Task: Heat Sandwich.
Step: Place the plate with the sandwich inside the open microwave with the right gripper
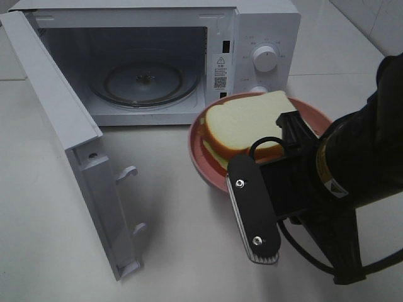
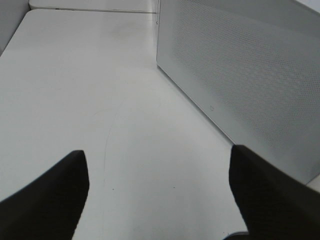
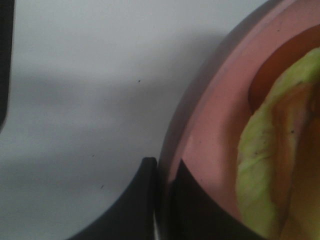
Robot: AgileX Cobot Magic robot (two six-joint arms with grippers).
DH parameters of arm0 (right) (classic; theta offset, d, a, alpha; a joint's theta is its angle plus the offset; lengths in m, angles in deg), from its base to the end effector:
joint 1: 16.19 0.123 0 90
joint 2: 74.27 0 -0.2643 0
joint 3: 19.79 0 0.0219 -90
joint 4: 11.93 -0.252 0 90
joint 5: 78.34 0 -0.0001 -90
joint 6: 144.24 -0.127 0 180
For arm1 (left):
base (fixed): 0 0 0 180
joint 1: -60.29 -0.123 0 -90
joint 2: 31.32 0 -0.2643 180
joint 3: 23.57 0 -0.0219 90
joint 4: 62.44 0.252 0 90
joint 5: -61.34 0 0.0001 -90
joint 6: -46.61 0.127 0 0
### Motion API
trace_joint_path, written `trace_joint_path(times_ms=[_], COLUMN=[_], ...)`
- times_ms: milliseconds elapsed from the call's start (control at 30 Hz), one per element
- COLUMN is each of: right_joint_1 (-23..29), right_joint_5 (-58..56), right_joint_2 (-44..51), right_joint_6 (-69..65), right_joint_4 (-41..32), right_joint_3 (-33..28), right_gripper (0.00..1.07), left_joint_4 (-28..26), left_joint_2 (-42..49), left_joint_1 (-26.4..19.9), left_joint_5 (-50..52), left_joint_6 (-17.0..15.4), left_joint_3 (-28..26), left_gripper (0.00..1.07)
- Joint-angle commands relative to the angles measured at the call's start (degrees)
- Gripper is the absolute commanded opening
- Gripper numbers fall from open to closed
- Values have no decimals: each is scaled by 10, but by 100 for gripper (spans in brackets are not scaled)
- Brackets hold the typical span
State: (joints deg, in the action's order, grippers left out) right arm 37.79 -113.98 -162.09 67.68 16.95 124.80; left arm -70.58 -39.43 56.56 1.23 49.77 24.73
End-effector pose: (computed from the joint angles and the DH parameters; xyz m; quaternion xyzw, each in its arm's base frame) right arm 0.1839 0.1921 0.1565 -0.7750 0.5792 -0.1427 0.2087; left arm 0.0500 -0.0124 0.2621 -0.0019 0.8483 -0.0393 0.5281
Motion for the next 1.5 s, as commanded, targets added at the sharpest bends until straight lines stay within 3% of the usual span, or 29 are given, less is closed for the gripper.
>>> trace_joint_path(times_ms=[33,567,867,1133,1267,1500], right_joint_1=[2,0,-13,-40,-62,-78], right_joint_5=[31,117,128,132,123,97], right_joint_2=[7,-65,-119,-163,-195,-245], right_joint_6=[70,149,159,257,352,398], right_joint_4=[5,-15,-41,-105,-196,-209], right_joint_3=[-1,6,78,130,175,253], right_gripper=[0,0,0,0,0,0], left_joint_4=[-2,-2,-2,-2,-2,-2], left_joint_2=[13,13,13,13,13,13], left_joint_1=[2,2,2,2,2,2], left_joint_5=[9,9,9,9,9,9], left_joint_6=[-1,-1,-1,-1,-1,-1], left_joint_3=[2,2,2,2,2,2], left_gripper=[72,72,72,72,72,72])
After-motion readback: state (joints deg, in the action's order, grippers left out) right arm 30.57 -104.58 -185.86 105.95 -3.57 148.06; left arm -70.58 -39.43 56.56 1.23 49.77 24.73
